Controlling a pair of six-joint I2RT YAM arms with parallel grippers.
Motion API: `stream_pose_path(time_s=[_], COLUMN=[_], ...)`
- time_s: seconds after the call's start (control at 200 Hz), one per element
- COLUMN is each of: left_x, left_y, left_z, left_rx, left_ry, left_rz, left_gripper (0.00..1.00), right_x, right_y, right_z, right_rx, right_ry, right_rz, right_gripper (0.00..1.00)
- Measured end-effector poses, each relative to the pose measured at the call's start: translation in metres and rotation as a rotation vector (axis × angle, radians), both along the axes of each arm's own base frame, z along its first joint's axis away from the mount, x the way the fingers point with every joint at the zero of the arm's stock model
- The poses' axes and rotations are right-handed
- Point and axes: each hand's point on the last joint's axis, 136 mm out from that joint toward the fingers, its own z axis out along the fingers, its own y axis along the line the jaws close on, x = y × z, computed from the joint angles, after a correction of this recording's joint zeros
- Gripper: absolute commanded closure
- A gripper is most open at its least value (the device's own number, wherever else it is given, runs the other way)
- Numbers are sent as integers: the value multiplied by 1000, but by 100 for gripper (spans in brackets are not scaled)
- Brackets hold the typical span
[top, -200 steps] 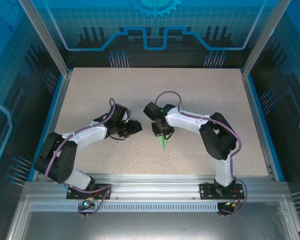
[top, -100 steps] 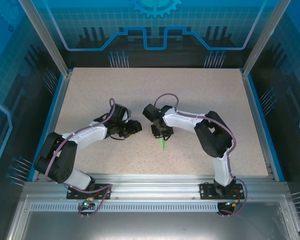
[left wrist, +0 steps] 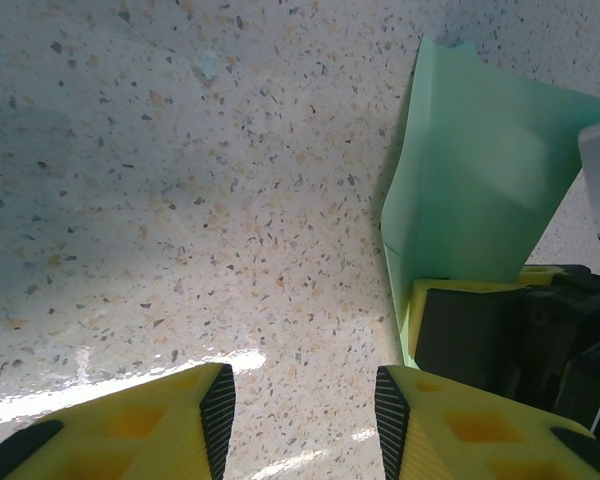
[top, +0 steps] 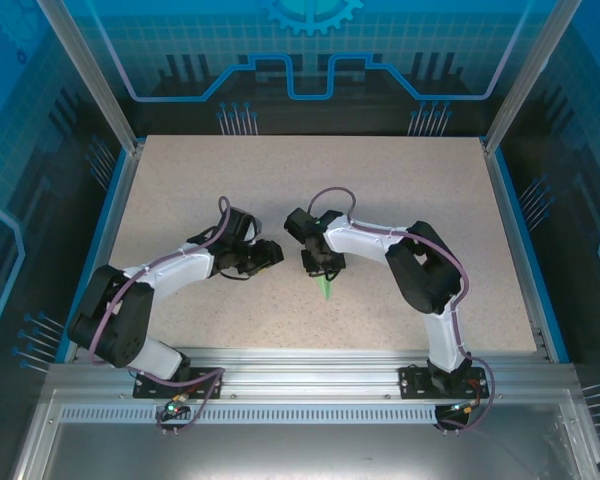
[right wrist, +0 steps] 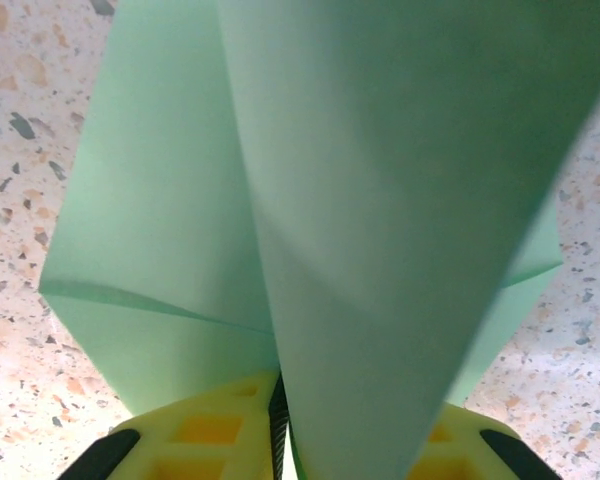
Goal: Fold a paper plane with a square sheet of paper (pick it up from the middle)
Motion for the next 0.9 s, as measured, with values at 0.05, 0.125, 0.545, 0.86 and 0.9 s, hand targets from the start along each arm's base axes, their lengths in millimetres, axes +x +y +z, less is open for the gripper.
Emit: stream_pose_path(time_s=[0.05, 0.125, 0.545, 0.86, 0.9], left_x=[1, 2, 12, 26, 27], left_y=[2, 5, 34, 100, 113], left_z=[3, 10, 43, 76, 79], left_rx=[8, 19, 144, 384, 417], left_ry=[-11, -37, -203, -373, -389], left_rz=[6, 13, 77, 240, 273], left_gripper=[54, 54, 44, 2, 2], right_x=[1, 2, 12, 27, 29], right_y=[0, 0, -14, -157, -182], right_z=[2, 9, 127, 182, 178], right_rx=[2, 9, 133, -65, -111], right_ry=[-4, -22, -319, -660, -682], right_rz=[1, 9, 57, -163, -211], right_gripper=[66, 57, 22, 0, 1])
